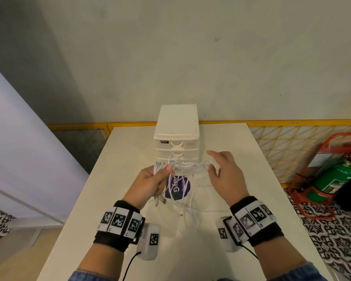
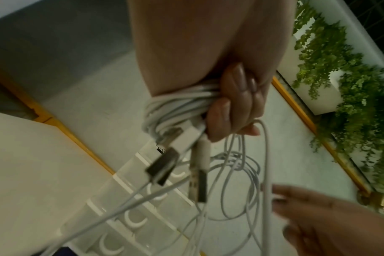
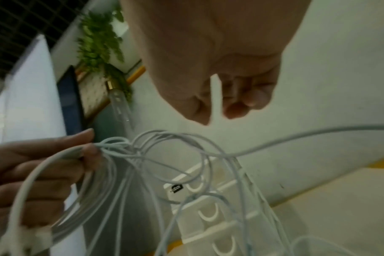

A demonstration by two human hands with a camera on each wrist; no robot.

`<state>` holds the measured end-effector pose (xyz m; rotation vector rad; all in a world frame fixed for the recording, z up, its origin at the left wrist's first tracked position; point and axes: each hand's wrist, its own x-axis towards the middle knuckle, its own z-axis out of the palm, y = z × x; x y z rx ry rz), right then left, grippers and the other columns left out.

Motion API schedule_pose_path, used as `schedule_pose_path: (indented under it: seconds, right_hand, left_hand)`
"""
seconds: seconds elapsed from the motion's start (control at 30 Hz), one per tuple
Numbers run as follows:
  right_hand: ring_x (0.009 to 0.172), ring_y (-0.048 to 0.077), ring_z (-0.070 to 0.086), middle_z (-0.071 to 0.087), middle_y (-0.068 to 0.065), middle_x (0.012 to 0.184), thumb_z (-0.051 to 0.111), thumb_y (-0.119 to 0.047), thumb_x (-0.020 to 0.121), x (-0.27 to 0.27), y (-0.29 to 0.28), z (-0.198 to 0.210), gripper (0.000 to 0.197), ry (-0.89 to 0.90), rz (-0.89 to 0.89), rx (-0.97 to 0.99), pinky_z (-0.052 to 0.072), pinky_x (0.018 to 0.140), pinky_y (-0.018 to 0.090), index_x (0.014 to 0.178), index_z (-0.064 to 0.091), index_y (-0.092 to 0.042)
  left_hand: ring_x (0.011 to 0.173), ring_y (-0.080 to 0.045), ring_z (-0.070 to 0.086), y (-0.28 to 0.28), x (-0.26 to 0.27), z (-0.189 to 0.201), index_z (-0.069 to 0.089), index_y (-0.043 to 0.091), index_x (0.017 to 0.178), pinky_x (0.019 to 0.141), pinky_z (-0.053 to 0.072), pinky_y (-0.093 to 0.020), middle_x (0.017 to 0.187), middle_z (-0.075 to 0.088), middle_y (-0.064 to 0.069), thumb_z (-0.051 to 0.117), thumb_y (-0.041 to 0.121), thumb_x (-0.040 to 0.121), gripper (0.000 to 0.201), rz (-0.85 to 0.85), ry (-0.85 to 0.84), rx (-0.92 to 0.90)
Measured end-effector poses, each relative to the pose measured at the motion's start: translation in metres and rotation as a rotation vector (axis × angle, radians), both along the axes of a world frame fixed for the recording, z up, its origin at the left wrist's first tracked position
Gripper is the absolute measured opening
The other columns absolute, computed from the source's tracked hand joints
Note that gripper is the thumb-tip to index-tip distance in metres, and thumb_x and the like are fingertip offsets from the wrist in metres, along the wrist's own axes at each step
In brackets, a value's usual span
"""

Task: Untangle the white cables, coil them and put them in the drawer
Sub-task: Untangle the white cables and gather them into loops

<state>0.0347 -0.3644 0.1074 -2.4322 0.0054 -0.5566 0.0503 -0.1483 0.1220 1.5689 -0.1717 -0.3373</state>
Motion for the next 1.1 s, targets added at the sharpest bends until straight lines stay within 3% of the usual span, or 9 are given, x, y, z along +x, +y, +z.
schedule_pose_path:
  seconds: [0.07, 0.13, 0.2, 0.27, 0.37, 0.5, 0.67, 0.9, 1.1]
  right_hand:
    - [0.089, 0.008, 0.049, 0.057, 0.0, 0.112, 0.046, -0.025, 0.094, 0.0, 0.012, 0.003, 0.031, -0.039, 0.167, 0.051, 0.039, 0.084, 0.023, 0.12, 0.061, -0.02]
    - [0.105, 0.005, 0.05, 0.06, -0.007, 0.116, 0.044, -0.042, 0.095, -0.004, 0.019, 0.001, 0.038, 0.14, 0.337, 0.216, 0.036, 0.093, 0.022, 0.121, 0.061, -0.022]
    - [0.1, 0.0, 0.058, 0.065, -0.012, 0.11, 0.056, -0.051, 0.082, -0.007, 0.022, -0.002, 0.042, 0.314, 0.414, 0.432, 0.042, 0.089, 0.017, 0.113, 0.063, -0.024]
    - [0.077, 0.0, 0.063, 0.07, -0.012, 0.087, 0.071, -0.037, 0.078, -0.005, 0.022, -0.012, 0.025, 0.303, 0.366, 0.488, 0.048, 0.073, 0.017, 0.097, 0.068, -0.022]
    - [0.056, 0.0, 0.055, 0.064, -0.016, 0.063, 0.068, -0.013, 0.083, -0.001, 0.015, -0.018, 0.008, 0.244, 0.291, 0.569, 0.044, 0.061, 0.015, 0.085, 0.07, -0.02]
    - [0.077, 0.0, 0.062, 0.071, -0.006, 0.086, 0.066, -0.011, 0.085, 0.0, 0.003, -0.013, 0.009, 0.194, 0.291, 0.604, 0.043, 0.074, 0.009, 0.089, 0.072, -0.016]
    - [0.082, 0.002, 0.064, 0.072, -0.003, 0.089, 0.064, -0.008, 0.085, 0.001, 0.006, -0.012, 0.011, 0.17, 0.282, 0.647, 0.043, 0.076, 0.008, 0.09, 0.072, -0.013]
    - [0.049, -0.001, 0.049, 0.056, -0.016, 0.051, 0.056, -0.005, 0.09, -0.002, 0.013, -0.005, 0.013, 0.194, 0.289, 0.747, 0.038, 0.055, 0.008, 0.09, 0.069, -0.005]
    - [0.05, 0.015, 0.043, 0.051, 0.004, 0.059, 0.053, -0.008, 0.091, -0.003, 0.017, -0.004, 0.021, 0.252, 0.274, 0.761, 0.039, 0.052, 0.023, 0.073, 0.065, -0.009]
  left_hand:
    - [0.039, -0.011, 0.026, -0.005, -0.003, 0.001, 0.061, 0.012, 0.065, 0.04, 0.025, -0.02, 0.046, 0.032, 0.002, 0.054, 0.03, 0.092, 0.033, -0.049, -0.023, 0.03]
    - [0.038, -0.012, 0.026, -0.008, -0.005, 0.001, 0.055, 0.02, 0.048, 0.04, 0.026, -0.02, 0.045, 0.032, -0.002, 0.052, 0.025, 0.095, 0.048, -0.06, -0.074, 0.082]
    - [0.037, -0.015, 0.028, -0.008, -0.006, 0.0, 0.047, 0.015, 0.044, 0.041, 0.029, -0.021, 0.042, 0.033, -0.004, 0.052, 0.024, 0.096, 0.053, -0.051, -0.122, 0.151]
    - [0.037, -0.015, 0.031, -0.007, -0.007, -0.002, 0.046, 0.009, 0.049, 0.043, 0.033, -0.023, 0.04, 0.035, -0.003, 0.055, 0.025, 0.095, 0.049, -0.026, -0.121, 0.201]
    - [0.034, -0.008, 0.033, -0.006, -0.004, -0.005, 0.061, -0.002, 0.072, 0.042, 0.04, -0.024, 0.037, 0.037, 0.007, 0.057, 0.028, 0.094, 0.038, 0.044, -0.069, 0.277]
    - [0.034, -0.007, 0.035, -0.002, 0.001, -0.005, 0.064, -0.002, 0.078, 0.041, 0.036, -0.022, 0.037, 0.039, 0.008, 0.062, 0.031, 0.09, 0.036, 0.134, -0.064, 0.314]
    - [0.033, -0.004, 0.039, -0.011, -0.008, 0.008, 0.065, 0.012, 0.068, 0.042, 0.039, -0.024, 0.037, 0.042, 0.011, 0.07, 0.028, 0.085, 0.023, 0.121, -0.033, 0.244]
    - [0.034, -0.003, 0.048, -0.017, -0.014, 0.009, 0.068, 0.012, 0.09, 0.054, 0.05, -0.036, 0.038, 0.051, 0.013, 0.072, 0.015, 0.082, 0.01, 0.057, -0.029, 0.213]
    - [0.063, -0.007, 0.067, -0.013, -0.01, -0.001, 0.071, 0.014, 0.099, 0.048, 0.049, -0.018, 0.082, 0.073, -0.002, 0.078, 0.007, 0.074, 0.027, 0.034, -0.111, 0.144]
